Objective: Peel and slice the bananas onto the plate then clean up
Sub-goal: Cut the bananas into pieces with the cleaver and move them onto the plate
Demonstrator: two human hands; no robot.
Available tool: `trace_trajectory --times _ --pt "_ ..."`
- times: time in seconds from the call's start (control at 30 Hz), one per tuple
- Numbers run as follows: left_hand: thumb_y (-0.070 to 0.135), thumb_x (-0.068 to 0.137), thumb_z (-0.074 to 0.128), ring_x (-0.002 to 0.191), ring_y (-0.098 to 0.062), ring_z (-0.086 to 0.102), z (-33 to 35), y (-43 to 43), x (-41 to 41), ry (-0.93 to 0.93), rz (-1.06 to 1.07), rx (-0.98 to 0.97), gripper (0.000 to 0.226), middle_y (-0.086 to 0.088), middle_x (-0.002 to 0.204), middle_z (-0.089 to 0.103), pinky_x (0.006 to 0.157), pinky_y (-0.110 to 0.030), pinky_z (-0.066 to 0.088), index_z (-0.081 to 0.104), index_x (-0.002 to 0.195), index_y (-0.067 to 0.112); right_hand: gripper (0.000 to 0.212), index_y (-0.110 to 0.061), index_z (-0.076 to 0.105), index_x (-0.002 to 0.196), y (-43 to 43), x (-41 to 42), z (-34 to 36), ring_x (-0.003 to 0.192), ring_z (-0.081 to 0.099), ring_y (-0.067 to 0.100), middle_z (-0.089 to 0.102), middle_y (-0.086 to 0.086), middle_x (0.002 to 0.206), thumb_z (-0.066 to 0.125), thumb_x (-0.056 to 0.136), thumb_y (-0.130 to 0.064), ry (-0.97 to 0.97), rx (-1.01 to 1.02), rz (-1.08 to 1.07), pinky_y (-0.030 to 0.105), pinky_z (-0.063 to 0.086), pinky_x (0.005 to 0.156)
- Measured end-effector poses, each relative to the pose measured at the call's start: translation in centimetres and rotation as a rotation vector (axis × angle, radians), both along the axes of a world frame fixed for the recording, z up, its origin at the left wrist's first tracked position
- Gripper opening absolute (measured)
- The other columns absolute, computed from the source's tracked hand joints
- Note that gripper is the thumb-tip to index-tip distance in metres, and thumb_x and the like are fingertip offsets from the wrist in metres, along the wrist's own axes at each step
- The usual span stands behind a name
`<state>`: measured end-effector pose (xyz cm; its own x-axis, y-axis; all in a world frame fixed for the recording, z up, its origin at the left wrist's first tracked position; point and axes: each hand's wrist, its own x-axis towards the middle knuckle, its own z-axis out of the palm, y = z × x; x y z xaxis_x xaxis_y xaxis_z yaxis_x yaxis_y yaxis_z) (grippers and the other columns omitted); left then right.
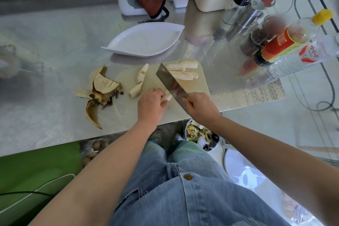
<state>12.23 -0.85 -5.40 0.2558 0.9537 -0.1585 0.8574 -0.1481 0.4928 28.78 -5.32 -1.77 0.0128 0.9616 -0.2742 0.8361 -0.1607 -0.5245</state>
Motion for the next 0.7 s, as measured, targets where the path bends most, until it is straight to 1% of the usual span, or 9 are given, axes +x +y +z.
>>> trace_trajectory --times 0.07,0.23,0.4,0.57,0.7 --pt "0.026 0.082 0.073 0.084 -0.023 0.059 0.0 0.0 0.0 -0.003 -0.001 -0.001 0.022 -0.004 0.092 0.061 0.071 -0.035 0.048 0.068 0.1 0.014 0.034 -0.008 0.042 0.063 0.2 0.0 0.0 0.054 0.043 0.029 0.041 0.005 0.055 0.046 0.094 -0.021 0.004 0.001 0.004 0.035 0.034 0.052" --pt "0.027 0.082 0.073 0.086 -0.023 0.058 0.0 0.0 0.0 -0.003 0.005 -0.003 0.023 -0.004 0.093 0.061 0.072 -0.035 0.048 0.069 0.101 0.015 0.033 -0.007 0.044 0.065 0.4 -0.1 -0.3 0.055 0.045 0.03 0.045 0.008 0.057 0.045 0.094 -0.022 -0.006 -0.015 0.018 0.032 0.031 0.052" --pt "0.026 0.082 0.074 0.086 -0.024 0.058 -0.1 0.0 0.0 -0.01 0.009 -0.002 0.023 -0.004 0.093 0.061 0.071 -0.034 0.046 0.069 0.101 0.014 0.03 -0.003 0.052 0.073 0.4 -0.1 -0.6 0.059 0.049 0.029 0.052 0.011 0.065 0.043 0.094 -0.023 -0.041 -0.032 0.022 0.033 0.037 0.054" --pt "0.027 0.081 0.074 0.087 -0.025 0.059 -0.2 -0.1 0.0 -0.009 0.008 -0.001 0.024 -0.005 0.094 0.062 0.072 -0.035 0.046 0.069 0.102 0.014 0.033 -0.004 0.051 0.073 -0.2 -0.3 -1.2 0.062 0.049 0.031 0.053 0.012 0.068 0.043 0.097 -0.025 -0.067 -0.063 0.022 0.033 0.034 0.055" --pt "0.026 0.081 0.075 0.088 -0.024 0.059 -0.2 -0.1 0.0 -0.006 0.008 -0.002 0.025 -0.005 0.095 0.062 0.072 -0.034 0.046 0.068 0.102 0.014 0.033 -0.009 0.044 0.069 -0.4 -0.4 -1.2 0.059 0.044 0.027 0.045 0.006 0.062 0.044 0.098 -0.025 -0.056 -0.079 0.027 0.03 0.026 0.052"
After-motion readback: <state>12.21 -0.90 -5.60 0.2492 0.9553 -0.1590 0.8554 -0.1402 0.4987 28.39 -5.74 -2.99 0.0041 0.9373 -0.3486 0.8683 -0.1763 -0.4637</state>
